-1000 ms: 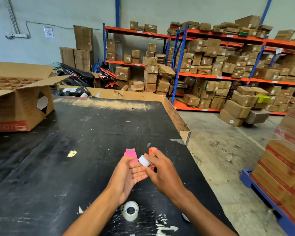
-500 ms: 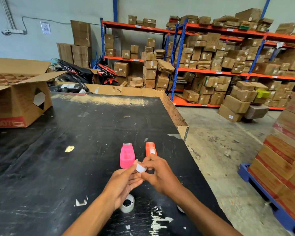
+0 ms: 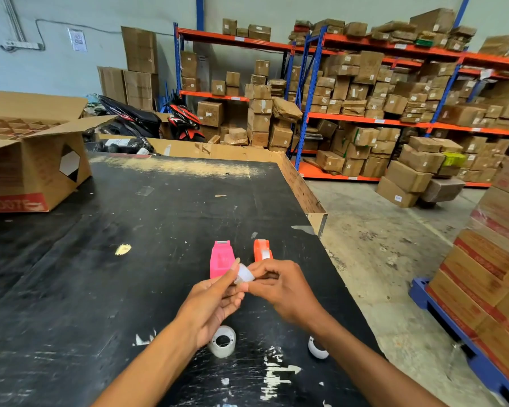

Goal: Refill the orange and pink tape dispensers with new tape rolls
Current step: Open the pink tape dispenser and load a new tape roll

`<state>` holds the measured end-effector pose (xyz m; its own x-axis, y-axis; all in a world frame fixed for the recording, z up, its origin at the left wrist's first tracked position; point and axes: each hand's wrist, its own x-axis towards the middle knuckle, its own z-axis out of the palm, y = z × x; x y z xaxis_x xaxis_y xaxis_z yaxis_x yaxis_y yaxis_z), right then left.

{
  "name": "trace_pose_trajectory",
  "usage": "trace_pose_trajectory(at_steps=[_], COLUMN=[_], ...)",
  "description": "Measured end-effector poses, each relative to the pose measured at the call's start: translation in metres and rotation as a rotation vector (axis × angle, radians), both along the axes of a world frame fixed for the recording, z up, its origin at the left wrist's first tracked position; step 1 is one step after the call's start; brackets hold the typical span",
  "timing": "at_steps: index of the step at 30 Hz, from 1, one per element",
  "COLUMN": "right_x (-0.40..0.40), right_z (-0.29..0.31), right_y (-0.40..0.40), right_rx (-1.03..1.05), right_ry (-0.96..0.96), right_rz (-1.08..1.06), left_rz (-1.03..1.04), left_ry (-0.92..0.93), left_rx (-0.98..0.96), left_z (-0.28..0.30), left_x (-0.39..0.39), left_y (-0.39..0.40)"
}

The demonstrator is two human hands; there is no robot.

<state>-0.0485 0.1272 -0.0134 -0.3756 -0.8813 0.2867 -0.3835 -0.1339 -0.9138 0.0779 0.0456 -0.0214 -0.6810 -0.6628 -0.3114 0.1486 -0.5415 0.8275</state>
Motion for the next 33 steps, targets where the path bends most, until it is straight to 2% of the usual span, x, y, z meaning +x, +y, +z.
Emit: trace_pose_trajectory(at_steps=[5,8,9,10,13,14,16,19,22,28,31,33], right_x=[-0.004,-0.002,-0.004,-0.008,-0.012,-0.01,-0.004,0.001,0.005,0.032,0.04,0.042], right_z=[0.005,0.009,0.01,0.009,0.003,-0.001,-0.005,0.002,0.011,0.0,-0.011,-0.016], right_y=[0.0,0.001,0.003,0.005,0.018,0.023,0.027,0.025,0.018,-0.003,-0.008,-0.011], right_rx=[0.0,-0.076,-0.066,0.005,0.538,0.667,0.766,0.773,0.696,0.616,0.603,0.559], right_ry=[-0.044,-0.107,-0.05,0.092,0.607,0.713,0.818,0.849,0.767,0.77,0.869,0.841], right_rz=[0.071,-0.043,-0.075,-0.084,0.074,0.138,0.217,0.204,0.142,0.271,0.287,0.256], left_rz=[-0.009,0.004,0.005,0.002,-0.009,-0.007,0.004,0.015,0.022,0.061,0.077,0.1], left_ry=[0.071,0.125,0.132,0.131,0.108,0.101,0.093,0.097,0.099,0.095,0.093,0.07], left_rx=[0.022,0.037,0.027,0.005,-0.052,-0.066,-0.094,-0.108,-0.129,-0.169,-0.16,-0.161], left_z=[-0.001,-0.003,-0.005,-0.005,-0.007,-0.009,-0.01,-0.014,-0.015,-0.012,-0.011,-0.011], left_x=[0.0,0.003,0.006,0.008,0.019,0.023,0.03,0.038,0.044,0.055,0.058,0.061], left_y=[-0.001,-0.007,-0.01,-0.013,-0.019,-0.021,-0.023,-0.024,-0.025,-0.027,-0.026,-0.026])
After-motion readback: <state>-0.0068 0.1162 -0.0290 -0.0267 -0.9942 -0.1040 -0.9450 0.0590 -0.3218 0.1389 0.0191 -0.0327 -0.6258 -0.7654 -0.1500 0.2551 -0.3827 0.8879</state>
